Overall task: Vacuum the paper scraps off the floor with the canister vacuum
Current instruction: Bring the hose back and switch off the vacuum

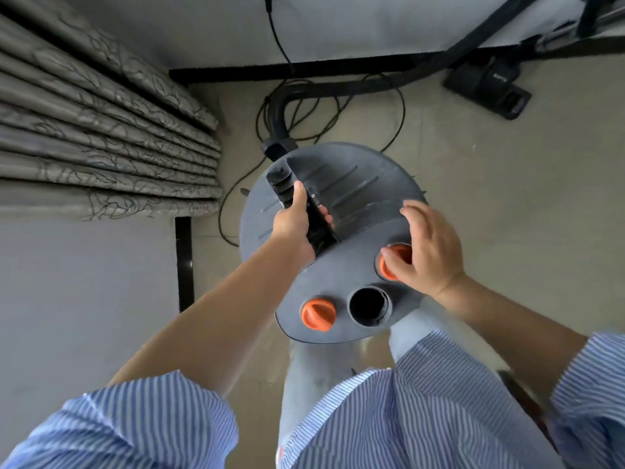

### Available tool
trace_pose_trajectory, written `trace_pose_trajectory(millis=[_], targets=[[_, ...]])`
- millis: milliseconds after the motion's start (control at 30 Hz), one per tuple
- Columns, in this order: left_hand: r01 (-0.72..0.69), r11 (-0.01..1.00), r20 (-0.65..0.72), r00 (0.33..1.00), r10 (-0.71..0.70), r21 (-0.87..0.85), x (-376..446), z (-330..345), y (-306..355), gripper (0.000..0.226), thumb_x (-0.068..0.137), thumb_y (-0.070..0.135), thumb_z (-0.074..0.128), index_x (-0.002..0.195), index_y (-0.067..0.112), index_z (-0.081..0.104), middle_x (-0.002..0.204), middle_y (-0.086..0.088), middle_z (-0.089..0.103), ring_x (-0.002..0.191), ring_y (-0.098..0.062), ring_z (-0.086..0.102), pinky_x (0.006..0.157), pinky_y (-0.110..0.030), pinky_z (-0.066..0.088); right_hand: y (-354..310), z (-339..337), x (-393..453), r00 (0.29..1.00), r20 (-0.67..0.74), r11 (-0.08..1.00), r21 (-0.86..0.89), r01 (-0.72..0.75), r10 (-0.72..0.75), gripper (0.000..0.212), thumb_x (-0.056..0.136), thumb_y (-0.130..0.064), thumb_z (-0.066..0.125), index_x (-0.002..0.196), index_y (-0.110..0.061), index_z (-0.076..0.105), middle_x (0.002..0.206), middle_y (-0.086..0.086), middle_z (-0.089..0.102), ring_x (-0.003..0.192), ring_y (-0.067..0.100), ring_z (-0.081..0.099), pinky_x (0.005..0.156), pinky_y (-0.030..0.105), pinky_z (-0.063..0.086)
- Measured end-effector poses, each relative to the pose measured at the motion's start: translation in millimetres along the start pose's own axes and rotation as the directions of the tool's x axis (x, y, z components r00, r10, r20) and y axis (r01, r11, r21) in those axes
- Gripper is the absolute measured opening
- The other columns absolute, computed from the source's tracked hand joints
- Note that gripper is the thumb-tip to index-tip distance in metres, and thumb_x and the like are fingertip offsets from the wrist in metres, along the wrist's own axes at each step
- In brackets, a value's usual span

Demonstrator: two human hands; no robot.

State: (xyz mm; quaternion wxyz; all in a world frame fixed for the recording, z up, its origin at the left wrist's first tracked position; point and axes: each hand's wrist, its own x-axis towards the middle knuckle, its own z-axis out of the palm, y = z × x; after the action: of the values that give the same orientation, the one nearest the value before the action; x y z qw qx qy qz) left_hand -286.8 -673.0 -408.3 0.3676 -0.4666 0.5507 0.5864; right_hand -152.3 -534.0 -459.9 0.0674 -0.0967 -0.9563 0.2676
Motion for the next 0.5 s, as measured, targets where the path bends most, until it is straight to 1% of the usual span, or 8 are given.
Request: trace_pose_trajectory(millis=[33, 167, 267, 333, 400, 467, 500], targets=[[-0.009, 0.999, 0.015, 1.000, 0.009, 0.031, -1.7, -4.5, 7.9, 0.036, 0.091, 0.044, 0.055, 0.075, 0.012, 0.053, 0.045, 0.000, 0.054, 0.049, -0.018, 0.050, 0.063, -0.030, 0.049, -10.6, 2.4, 0.0, 0.999, -0.023, 1.000, 0.008, -0.028, 0.028, 0.054, 0.074, -0.041, 0.049, 0.111, -0.003, 0.041, 0.109, 0.029, 0.061, 0.100, 0.029, 0.044, 0.080, 0.037, 0.036], [-0.076, 0.974, 0.031, 0.997, 0.071, 0.214, -7.4, -28.1, 60.3, 0.034, 0.092, 0.041, 0.055, 0.074, 0.013, 0.052, 0.056, -0.003, 0.054, 0.048, -0.017, 0.050, 0.057, -0.028, 0.048, -73.2, 20.1, 12.7, 0.974, -0.160, 0.987, 0.043, -0.153, 0.158, 0.053, 0.073, -0.040, 0.050, 0.109, -0.002, 0.042, 0.108, 0.029, 0.061, 0.100, 0.029, 0.043, 0.082, 0.037, 0.036], [-0.161, 0.940, 0.056, 0.987, 0.151, 0.302, -2.4, -37.8, 108.2, 0.034, 0.091, 0.040, 0.057, 0.072, 0.012, 0.054, 0.054, -0.003, 0.057, 0.051, -0.018, 0.053, 0.061, -0.031, 0.052, -112.4, 43.8, 41.3, 0.949, -0.222, 0.974, 0.067, -0.215, 0.224, 0.054, 0.072, -0.042, 0.050, 0.108, -0.003, 0.042, 0.106, 0.027, 0.062, 0.099, 0.029, 0.043, 0.084, 0.039, 0.036], [-0.191, 0.909, 0.061, 0.982, 0.181, 0.371, 5.1, -45.2, 129.1, 0.034, 0.089, 0.041, 0.059, 0.071, 0.012, 0.055, 0.049, -0.002, 0.058, 0.049, -0.018, 0.054, 0.062, -0.032, 0.053, -131.0, 64.8, 56.6, 0.945, -0.218, 0.970, 0.068, -0.233, 0.243, 0.053, 0.072, -0.043, 0.050, 0.107, -0.003, 0.043, 0.107, 0.025, 0.062, 0.099, 0.028, 0.044, 0.086, 0.042, 0.041], [-0.230, 0.870, 0.078, 0.973, 0.219, 0.436, 16.9, -56.5, 147.9, 0.033, 0.087, 0.040, 0.062, 0.071, 0.013, 0.055, 0.049, -0.001, 0.057, 0.043, -0.016, 0.053, 0.057, -0.029, 0.052, -144.2, 86.1, 70.0, 0.958, -0.171, 0.973, 0.015, -0.232, 0.231, 0.051, 0.073, -0.043, 0.047, 0.105, -0.003, 0.049, 0.107, 0.021, 0.063, 0.098, 0.028, 0.048, 0.085, 0.045, 0.047], [-0.272, 0.849, 0.097, 0.962, 0.257, 0.453, 28.6, -71.4, 166.7, 0.032, 0.088, 0.039, 0.063, 0.071, 0.013, 0.054, 0.049, -0.001, 0.057, 0.035, -0.014, 0.051, 0.050, -0.025, 0.048, -154.6, 101.3, 85.8, 0.976, -0.102, 0.981, -0.010, -0.193, 0.191, 0.048, 0.077, -0.040, 0.044, 0.099, 0.000, 0.059, 0.099, 0.017, 0.066, 0.088, 0.032, 0.059, 0.077, 0.043, 0.050], [-0.284, 0.842, 0.097, 0.958, 0.270, 0.458, 34.2, -80.1, 176.3, 0.032, 0.088, 0.039, 0.063, 0.071, 0.013, 0.054, 0.045, 0.000, 0.056, 0.032, -0.013, 0.050, 0.049, -0.024, 0.047, -159.8, 108.7, 93.5, 0.983, -0.097, 0.987, -0.020, -0.158, 0.156, 0.046, 0.079, -0.040, 0.044, 0.097, 0.000, 0.061, 0.095, 0.014, 0.066, 0.081, 0.032, 0.063, 0.073, 0.039, 0.051]])
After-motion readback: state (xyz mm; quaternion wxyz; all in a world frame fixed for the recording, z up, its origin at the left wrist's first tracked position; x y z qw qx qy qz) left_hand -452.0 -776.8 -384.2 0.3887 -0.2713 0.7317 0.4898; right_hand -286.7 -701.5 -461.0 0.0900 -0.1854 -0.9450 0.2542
